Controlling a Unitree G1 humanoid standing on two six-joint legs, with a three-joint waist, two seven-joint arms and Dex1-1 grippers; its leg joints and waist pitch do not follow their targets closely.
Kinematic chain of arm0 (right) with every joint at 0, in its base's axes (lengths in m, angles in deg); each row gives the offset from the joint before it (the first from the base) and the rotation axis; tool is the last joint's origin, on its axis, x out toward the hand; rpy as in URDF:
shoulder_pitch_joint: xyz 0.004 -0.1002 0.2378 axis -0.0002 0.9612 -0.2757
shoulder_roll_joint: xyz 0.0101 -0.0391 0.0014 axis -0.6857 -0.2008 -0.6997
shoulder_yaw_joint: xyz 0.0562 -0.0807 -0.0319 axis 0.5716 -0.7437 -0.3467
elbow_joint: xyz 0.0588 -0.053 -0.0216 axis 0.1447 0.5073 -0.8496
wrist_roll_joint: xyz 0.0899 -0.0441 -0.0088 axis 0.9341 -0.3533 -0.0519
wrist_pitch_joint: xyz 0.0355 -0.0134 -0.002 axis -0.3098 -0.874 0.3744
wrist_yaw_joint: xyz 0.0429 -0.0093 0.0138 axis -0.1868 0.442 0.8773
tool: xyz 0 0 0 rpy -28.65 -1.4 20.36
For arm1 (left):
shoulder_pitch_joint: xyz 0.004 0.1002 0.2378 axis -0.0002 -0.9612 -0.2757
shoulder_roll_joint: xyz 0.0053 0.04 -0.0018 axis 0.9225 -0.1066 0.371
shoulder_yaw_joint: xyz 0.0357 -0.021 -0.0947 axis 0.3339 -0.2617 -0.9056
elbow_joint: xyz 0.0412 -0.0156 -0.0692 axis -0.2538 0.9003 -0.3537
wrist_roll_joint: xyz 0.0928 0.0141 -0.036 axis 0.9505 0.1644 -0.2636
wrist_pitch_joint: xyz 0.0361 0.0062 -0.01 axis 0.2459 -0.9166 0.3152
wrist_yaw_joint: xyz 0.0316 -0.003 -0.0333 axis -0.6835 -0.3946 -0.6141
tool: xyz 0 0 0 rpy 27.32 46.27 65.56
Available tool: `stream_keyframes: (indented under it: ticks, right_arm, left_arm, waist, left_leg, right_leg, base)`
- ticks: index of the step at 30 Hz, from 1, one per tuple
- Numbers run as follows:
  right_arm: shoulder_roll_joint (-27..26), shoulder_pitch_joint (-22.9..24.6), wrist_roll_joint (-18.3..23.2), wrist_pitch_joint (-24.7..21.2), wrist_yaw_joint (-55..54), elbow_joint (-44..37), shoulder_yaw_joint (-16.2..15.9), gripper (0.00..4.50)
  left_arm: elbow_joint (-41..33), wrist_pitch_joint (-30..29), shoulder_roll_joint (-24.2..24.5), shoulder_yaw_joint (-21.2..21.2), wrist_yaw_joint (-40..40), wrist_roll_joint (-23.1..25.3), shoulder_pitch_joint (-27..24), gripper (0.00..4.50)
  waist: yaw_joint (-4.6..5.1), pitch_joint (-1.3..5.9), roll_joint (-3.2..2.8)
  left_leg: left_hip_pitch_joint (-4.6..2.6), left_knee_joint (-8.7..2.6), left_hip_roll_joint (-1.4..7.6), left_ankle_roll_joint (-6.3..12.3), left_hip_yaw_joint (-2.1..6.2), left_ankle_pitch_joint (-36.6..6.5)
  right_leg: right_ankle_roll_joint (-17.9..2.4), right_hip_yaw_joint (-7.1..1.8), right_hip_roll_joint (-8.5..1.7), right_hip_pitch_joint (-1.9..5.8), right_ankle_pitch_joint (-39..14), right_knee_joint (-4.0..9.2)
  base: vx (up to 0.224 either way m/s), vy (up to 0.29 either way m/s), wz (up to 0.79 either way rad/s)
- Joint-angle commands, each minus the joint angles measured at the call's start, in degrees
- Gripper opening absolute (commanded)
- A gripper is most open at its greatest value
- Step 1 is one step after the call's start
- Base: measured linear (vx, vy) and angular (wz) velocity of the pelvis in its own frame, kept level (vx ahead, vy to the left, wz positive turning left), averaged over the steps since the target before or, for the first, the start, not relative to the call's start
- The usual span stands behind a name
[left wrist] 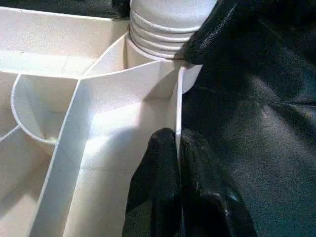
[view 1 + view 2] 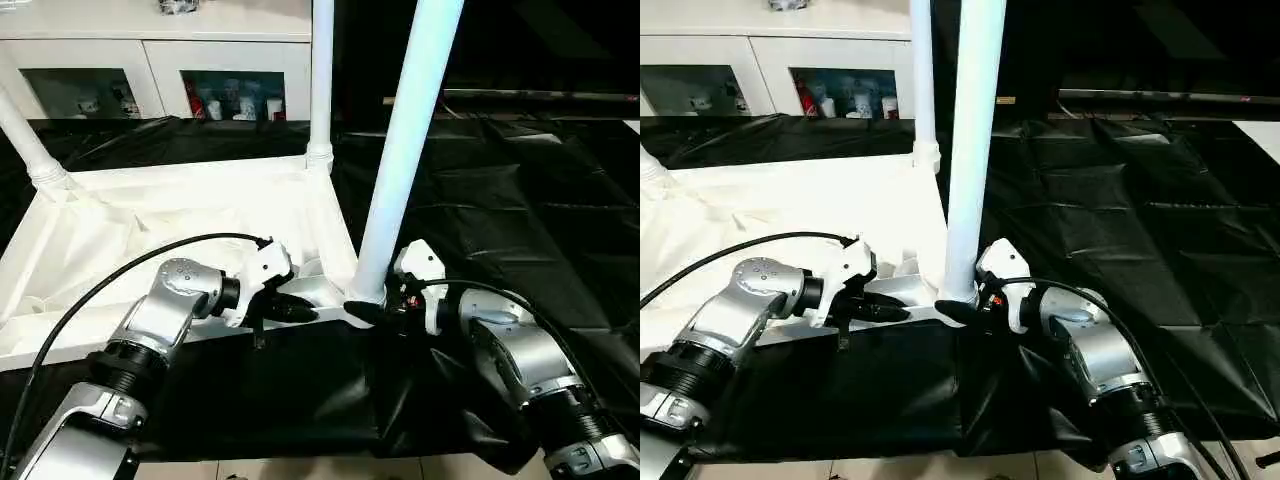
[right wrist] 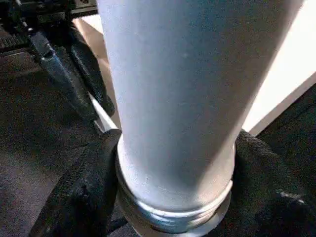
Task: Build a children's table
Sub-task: Rotate leg to tighten
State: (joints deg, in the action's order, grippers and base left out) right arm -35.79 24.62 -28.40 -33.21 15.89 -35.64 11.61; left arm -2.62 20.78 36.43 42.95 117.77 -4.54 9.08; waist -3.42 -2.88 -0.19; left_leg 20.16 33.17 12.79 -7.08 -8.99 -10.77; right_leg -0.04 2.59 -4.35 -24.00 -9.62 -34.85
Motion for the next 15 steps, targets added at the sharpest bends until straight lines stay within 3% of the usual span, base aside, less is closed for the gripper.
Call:
stream_keyframes:
  ticks: [1, 6, 11, 15]
  right_arm:
    - [-0.9, -0.3, 0.1, 0.0, -2.6, 1.1, 1.5, 2.78]
    - [-7.0, -1.2, -1.3, -2.2, -18.6, 7.1, 6.2, 2.75]
    - [-16.3, -3.8, -2.0, -2.4, -37.2, 12.6, 10.2, 2.74]
    - [-19.4, -6.0, -3.3, -0.2, -41.7, 15.5, 9.9, 2.74]
  left_arm:
    - [-1.7, 0.4, -1.2, -0.2, -0.3, -1.6, 0.5, 0.00]
    - [5.0, 1.8, -6.2, -0.9, -12.7, 2.6, 3.9, 0.00]
    - [11.3, -0.8, -14.3, -0.5, -26.5, 5.7, 7.6, 0.00]
    - [13.3, -0.3, -17.4, 0.3, -30.1, 6.8, 8.7, 0.00]
  waist:
    - [0.12, 3.63, 0.23]
    - [0.41, 3.66, 0.38]
    - [0.53, 3.59, 0.42]
    - [0.39, 3.76, 0.45]
  left_leg:
    - [0.45, -3.56, -0.60, 2.23, -1.21, -10.4]
    - [0.36, -3.56, -0.77, 0.98, -1.17, -10.4]
    - [0.33, -3.55, -0.97, 0.26, -1.23, -10.5]
    - [0.37, -3.51, -1.02, 0.64, -1.20, -10.1]
  right_leg:
    - [-12.1, -1.67, -1.95, 3.70, -12.1, 4.04]
    - [-11.0, -1.63, -1.94, 3.61, -14.5, 4.26]
    - [-9.7, -1.74, -2.01, 3.41, -16.5, 4.56]
    - [-9.5, -1.74, -1.97, 3.46, -14.7, 4.47]
  base:
    - [0.000, 0.000, 0.00]
    - [0.000, 0.000, 0.00]
    - [0.000, 0.000, 0.00]
    - [0.000, 0.000, 0.00]
